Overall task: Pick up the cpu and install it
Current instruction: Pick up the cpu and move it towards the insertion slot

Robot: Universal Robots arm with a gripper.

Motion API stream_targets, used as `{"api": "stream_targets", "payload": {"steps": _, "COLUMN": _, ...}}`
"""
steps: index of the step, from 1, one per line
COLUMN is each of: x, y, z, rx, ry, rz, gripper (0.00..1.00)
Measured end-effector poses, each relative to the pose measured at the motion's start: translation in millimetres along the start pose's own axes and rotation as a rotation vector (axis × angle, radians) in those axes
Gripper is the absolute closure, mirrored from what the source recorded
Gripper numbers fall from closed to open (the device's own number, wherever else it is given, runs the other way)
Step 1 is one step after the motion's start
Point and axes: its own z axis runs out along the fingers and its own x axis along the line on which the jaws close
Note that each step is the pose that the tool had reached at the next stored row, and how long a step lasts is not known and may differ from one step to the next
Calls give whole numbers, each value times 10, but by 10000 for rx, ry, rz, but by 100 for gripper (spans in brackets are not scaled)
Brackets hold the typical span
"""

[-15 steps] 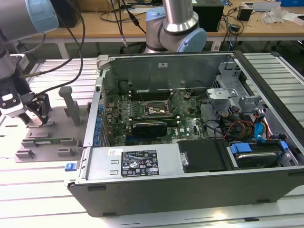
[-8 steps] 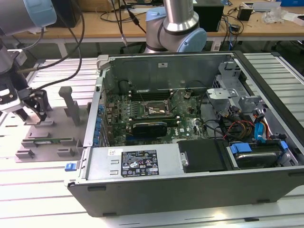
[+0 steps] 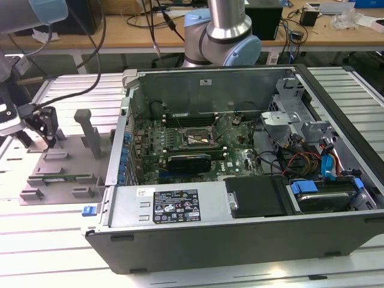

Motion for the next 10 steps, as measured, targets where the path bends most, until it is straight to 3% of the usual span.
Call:
{"api": "stream_targets", "payload": {"steps": 5, "x": -2, "y": 6, "z": -100, "rx": 0, "ry": 0, "rz": 0, "gripper": 45}}
{"api": "stream_targets", "payload": {"steps": 10, "x": -6, "y": 19, "z": -297, "rx": 0, "ry": 0, "rz": 0, "gripper": 45}}
